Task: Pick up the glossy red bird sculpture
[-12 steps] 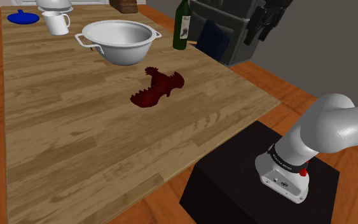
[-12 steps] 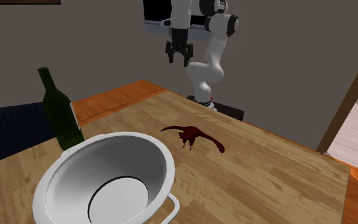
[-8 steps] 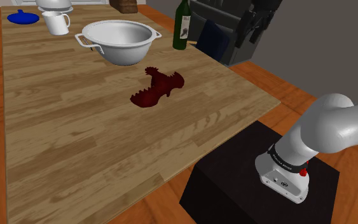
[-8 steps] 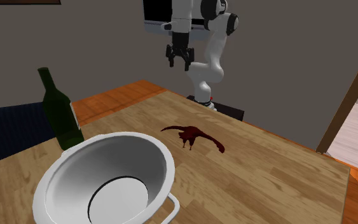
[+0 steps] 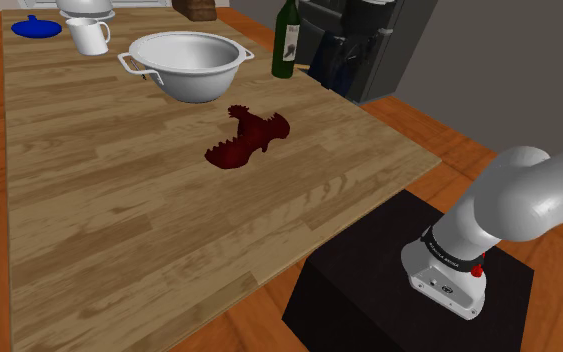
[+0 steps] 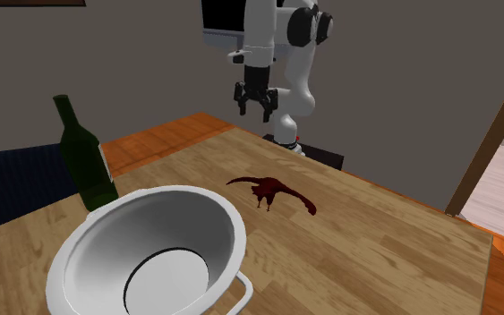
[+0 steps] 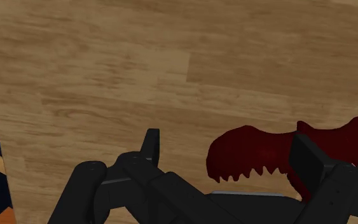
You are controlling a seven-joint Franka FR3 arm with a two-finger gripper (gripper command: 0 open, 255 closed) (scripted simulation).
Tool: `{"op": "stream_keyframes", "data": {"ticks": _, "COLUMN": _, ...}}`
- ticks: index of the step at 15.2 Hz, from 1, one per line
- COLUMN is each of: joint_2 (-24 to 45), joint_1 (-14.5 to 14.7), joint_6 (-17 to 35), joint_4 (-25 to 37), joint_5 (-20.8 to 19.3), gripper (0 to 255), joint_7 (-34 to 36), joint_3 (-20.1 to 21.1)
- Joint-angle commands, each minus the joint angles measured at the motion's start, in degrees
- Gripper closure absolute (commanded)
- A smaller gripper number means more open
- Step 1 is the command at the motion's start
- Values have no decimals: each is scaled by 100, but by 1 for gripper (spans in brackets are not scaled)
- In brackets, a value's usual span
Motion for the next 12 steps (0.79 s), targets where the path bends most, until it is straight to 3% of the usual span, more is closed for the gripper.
{"op": "stream_keyframes", "data": {"ticks": 1, "joint_2": 432, "joint_1": 35, "joint_6": 223, "joint_4": 196, "joint_5": 2, "gripper": 0, "joint_7": 148, "joint_3": 169}}
{"op": "stream_keyframes", "data": {"ticks": 12, "joint_2": 2717, "joint_1": 206, "joint_6": 999, "joint_4": 1534, "joint_5": -479, "gripper": 0, "joint_7": 949, "joint_3": 879}}
